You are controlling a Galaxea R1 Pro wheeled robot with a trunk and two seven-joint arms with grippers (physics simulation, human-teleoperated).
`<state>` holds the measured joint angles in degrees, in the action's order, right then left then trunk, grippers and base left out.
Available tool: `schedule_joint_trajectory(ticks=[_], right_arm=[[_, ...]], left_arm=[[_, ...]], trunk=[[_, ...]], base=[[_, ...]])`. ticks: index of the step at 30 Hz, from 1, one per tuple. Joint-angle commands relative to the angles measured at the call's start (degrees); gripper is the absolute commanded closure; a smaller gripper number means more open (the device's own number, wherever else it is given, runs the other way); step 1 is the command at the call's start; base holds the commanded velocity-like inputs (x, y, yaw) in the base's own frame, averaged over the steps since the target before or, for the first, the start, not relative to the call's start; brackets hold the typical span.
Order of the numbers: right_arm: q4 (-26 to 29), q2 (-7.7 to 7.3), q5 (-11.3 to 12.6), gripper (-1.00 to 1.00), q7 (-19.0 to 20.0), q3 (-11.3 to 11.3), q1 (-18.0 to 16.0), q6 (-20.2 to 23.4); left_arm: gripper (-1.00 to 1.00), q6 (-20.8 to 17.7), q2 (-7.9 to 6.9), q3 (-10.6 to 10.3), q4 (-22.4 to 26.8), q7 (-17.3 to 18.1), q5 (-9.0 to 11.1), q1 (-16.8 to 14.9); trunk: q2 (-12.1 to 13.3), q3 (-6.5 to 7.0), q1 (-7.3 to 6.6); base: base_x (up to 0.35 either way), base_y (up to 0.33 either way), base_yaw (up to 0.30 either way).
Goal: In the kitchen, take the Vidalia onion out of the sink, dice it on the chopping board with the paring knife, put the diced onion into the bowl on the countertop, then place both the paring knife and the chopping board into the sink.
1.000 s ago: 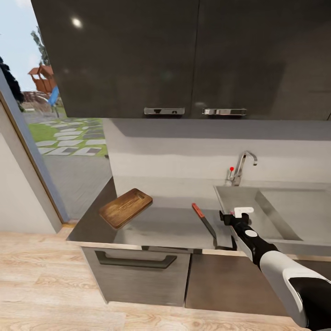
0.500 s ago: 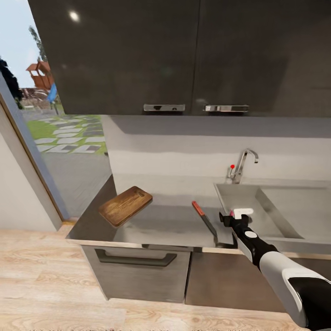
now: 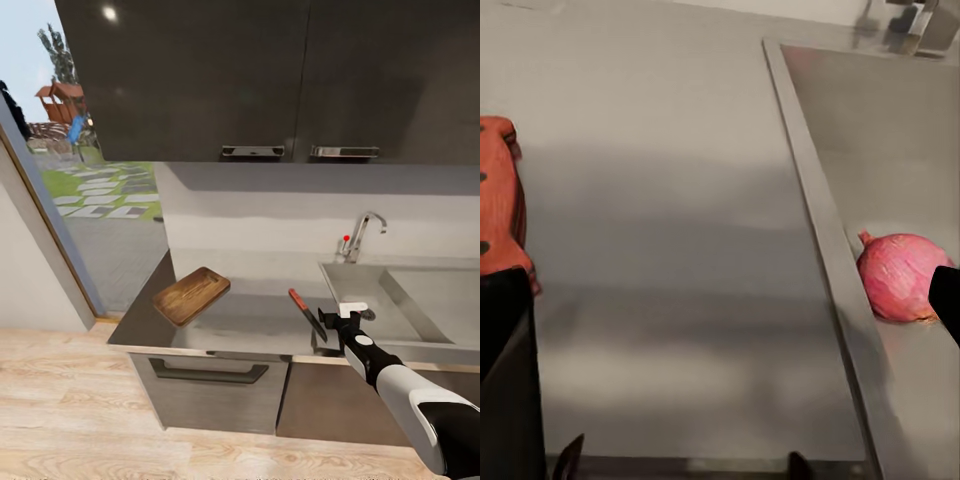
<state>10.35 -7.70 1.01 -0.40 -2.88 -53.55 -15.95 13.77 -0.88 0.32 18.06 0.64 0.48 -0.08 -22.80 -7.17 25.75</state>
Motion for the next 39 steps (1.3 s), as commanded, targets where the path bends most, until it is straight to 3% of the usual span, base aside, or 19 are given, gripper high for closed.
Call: schedule_joint_trajectory(ticks=[1,17,39], right_arm=[[-0.07,-0.03,0.10,-1.00,-0.04,-0.28,-0.06,-0.17],[-0.07,-0.04,0.09,-1.00,-0.05,-0.28,-0.06,-0.21],[-0.07,-0.03,0.14,-1.00,-0.04,-0.28,-0.06,-0.22]], left_arm=[[-1.00,0.11,0.00,0.03,0.04,0.07,0.05,-0.01],[-1.00,0.11,0.00,0.03,0.04,0.05,0.05,-0.01],[-1.00,0.11,0.00,0.03,0.04,0.07,0.05,-0.01]], trunk=[[-0.12,-0.18,0.03],[-0.12,-1.25,0.03],[-0.12,-1.34,0.03]], base=[[0.013,-0.027,0.000],[0.106,-0.112,0.000],[0.042,0.044,0.000]])
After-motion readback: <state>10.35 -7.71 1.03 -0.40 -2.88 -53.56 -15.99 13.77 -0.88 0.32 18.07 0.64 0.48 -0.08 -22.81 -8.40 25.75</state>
